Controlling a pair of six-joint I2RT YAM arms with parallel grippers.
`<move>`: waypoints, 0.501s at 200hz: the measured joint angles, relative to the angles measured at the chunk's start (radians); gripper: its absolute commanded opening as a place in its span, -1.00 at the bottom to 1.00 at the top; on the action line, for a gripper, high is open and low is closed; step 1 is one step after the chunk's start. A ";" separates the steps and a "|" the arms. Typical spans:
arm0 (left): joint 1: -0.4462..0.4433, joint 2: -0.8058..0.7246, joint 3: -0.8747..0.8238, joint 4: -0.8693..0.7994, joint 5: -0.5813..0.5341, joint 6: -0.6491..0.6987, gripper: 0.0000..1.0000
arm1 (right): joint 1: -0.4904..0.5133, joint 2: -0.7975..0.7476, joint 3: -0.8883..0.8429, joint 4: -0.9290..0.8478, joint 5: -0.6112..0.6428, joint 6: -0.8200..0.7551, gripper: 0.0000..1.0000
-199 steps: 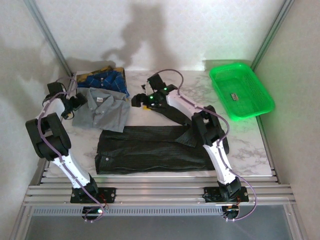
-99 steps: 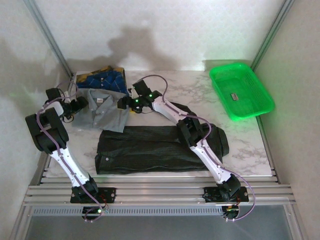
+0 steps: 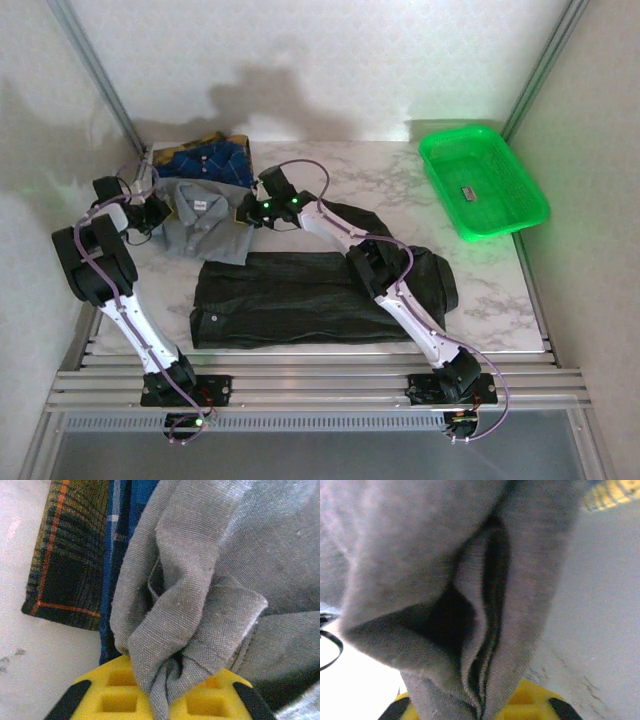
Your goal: Fold and stack the long sleeve shirts
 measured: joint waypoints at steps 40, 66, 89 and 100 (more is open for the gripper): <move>0.000 -0.140 -0.019 -0.020 0.013 -0.025 -1.00 | -0.001 -0.063 0.000 -0.001 -0.005 0.008 -1.00; -0.005 -0.251 -0.021 -0.015 0.028 -0.043 -1.00 | -0.005 -0.132 0.006 0.000 -0.011 0.007 -1.00; -0.010 -0.309 -0.004 -0.012 0.038 -0.064 -1.00 | -0.012 -0.172 0.039 0.008 -0.013 0.010 -1.00; -0.011 -0.315 0.018 -0.008 0.042 -0.075 -1.00 | -0.020 -0.179 0.057 0.017 -0.015 0.012 -1.00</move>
